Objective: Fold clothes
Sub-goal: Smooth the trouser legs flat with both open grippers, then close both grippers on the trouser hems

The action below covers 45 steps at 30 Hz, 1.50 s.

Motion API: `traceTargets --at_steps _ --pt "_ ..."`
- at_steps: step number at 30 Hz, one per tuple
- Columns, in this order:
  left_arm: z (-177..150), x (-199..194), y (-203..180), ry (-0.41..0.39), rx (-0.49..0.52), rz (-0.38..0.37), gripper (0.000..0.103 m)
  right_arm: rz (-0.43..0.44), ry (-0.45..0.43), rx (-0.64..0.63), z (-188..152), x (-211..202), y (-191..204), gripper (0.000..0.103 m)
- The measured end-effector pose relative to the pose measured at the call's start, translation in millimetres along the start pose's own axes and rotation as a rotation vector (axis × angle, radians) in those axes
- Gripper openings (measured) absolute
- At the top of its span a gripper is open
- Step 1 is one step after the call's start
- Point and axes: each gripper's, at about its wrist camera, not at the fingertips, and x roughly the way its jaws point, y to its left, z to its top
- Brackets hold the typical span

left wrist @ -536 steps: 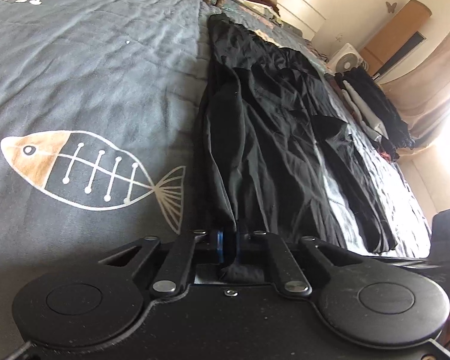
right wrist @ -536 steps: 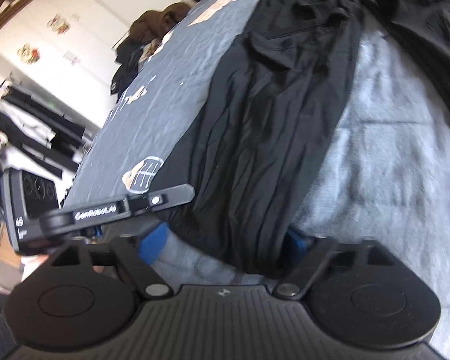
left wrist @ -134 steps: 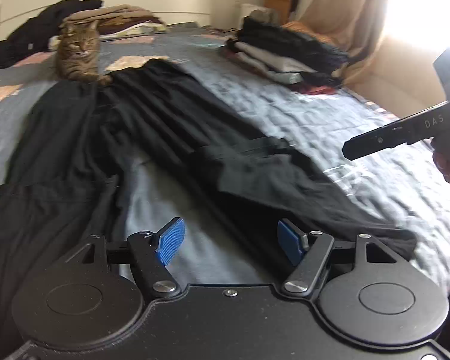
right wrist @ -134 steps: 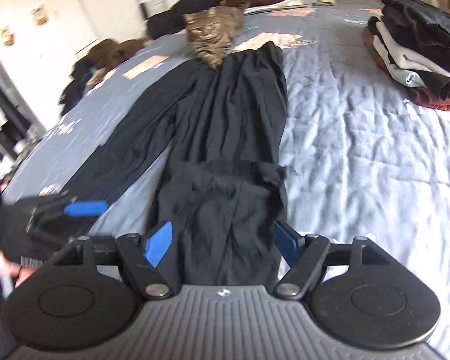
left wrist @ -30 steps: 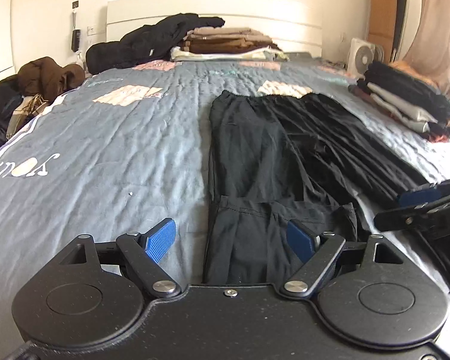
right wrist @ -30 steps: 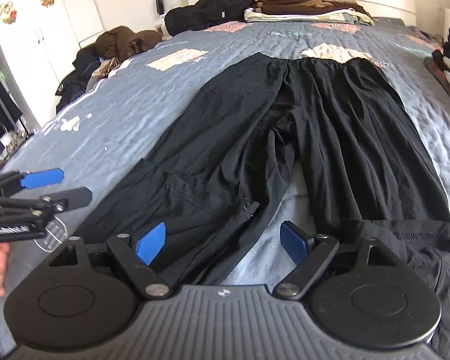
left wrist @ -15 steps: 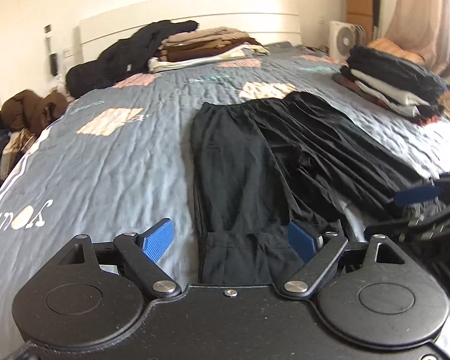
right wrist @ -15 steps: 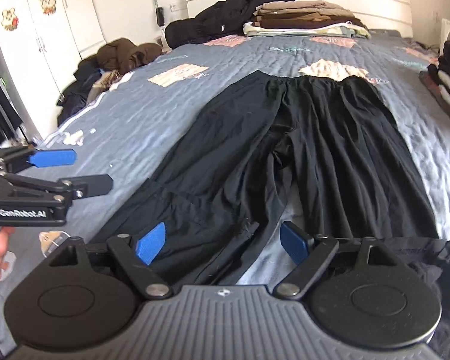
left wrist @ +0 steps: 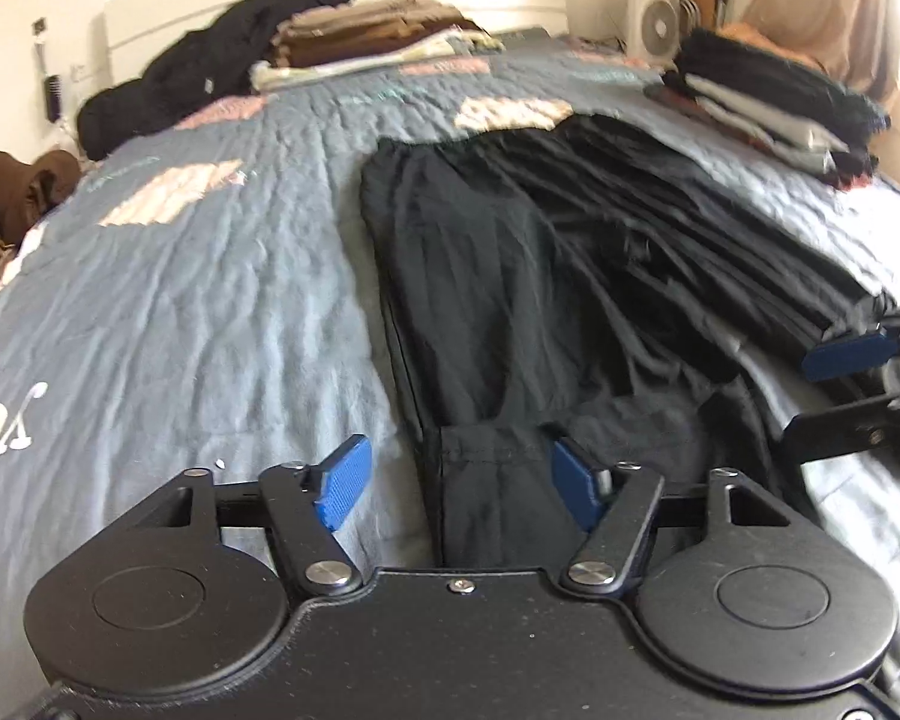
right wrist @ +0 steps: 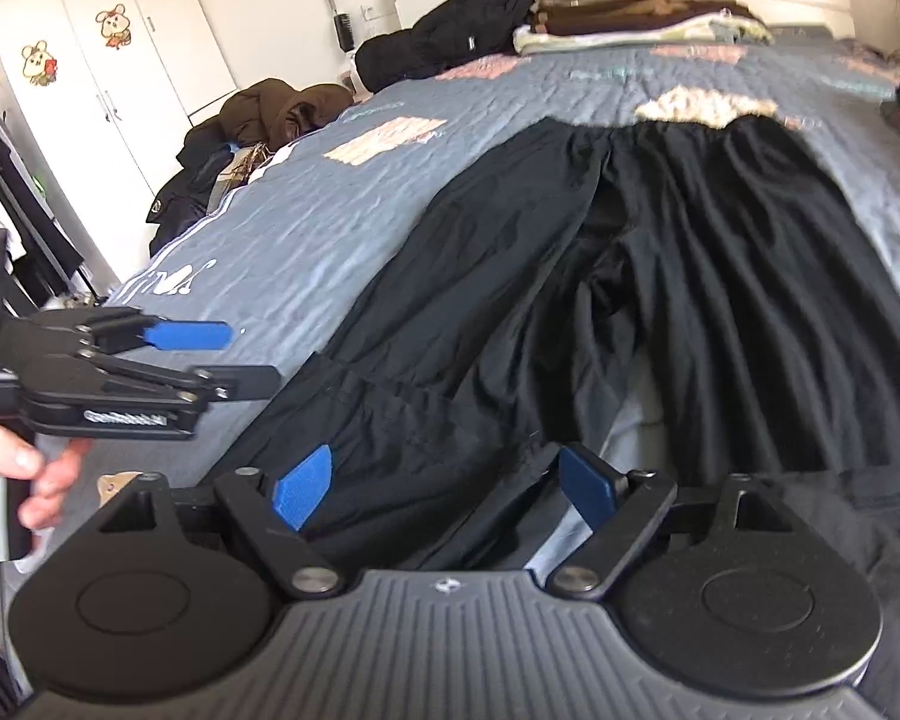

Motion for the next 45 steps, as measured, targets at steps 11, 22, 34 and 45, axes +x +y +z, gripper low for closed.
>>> traceTargets --at_steps 11,22,34,45 --pt "-18.3 21.2 12.6 0.035 -0.067 -0.096 0.051 -0.048 0.116 0.012 9.9 33.6 -4.5 0.082" --pt "-16.3 22.2 13.9 0.015 -0.076 -0.096 0.041 -0.114 0.133 -0.007 4.9 52.5 -4.4 0.078" --pt "-8.5 13.0 11.0 0.003 -0.051 -0.094 0.005 -0.106 0.072 -0.047 12.4 30.3 5.3 0.023" --pt "-11.0 19.0 6.9 0.02 -0.029 -0.091 0.005 -0.142 0.101 -0.056 15.1 30.4 11.3 0.034"
